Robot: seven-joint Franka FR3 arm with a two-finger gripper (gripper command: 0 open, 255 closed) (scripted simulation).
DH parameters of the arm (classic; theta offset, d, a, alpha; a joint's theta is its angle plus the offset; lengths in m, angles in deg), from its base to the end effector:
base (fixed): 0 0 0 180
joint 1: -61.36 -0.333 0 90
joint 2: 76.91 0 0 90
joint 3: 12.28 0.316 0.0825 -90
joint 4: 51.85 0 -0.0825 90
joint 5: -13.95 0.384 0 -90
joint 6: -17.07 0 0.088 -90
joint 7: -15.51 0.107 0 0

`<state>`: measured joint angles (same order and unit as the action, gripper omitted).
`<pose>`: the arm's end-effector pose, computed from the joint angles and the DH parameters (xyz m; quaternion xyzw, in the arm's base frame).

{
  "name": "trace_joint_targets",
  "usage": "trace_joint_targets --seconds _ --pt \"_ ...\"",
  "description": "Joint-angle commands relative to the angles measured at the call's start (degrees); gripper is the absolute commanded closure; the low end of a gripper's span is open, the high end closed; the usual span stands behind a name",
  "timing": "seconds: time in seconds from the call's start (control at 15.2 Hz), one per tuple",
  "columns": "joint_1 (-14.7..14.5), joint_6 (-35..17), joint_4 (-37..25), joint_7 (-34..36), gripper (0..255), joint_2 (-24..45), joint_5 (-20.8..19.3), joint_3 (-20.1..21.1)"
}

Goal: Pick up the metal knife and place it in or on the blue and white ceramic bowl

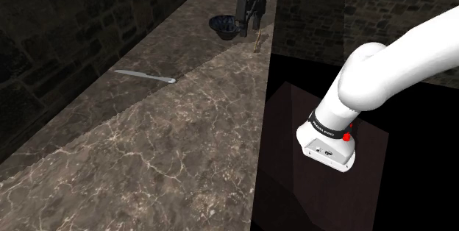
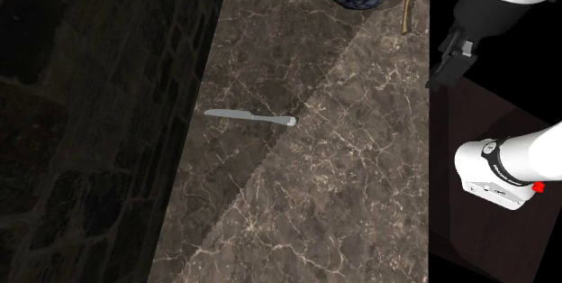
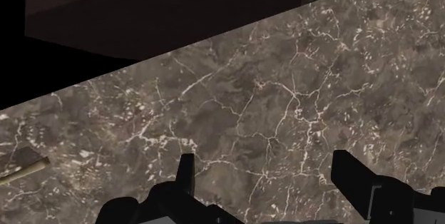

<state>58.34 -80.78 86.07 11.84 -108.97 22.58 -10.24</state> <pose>0.3640 0.0476 0.5014 -0.9939 -0.0570 0.0702 0.0636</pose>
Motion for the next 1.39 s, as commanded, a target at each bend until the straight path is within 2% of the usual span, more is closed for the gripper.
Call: trace_joint_targets --seconds 0.0,0.66,1.32 --pt "-0.80 -3.36 -1.46 0.08 0 4.02 0.13 1.29" --pt "-3.83 -15.59 -12.09 2.02 0 23.66 -2.48 7.13" --pt "-7.80 -21.24 -29.06 6.20 0 44.11 -10.51 10.71"
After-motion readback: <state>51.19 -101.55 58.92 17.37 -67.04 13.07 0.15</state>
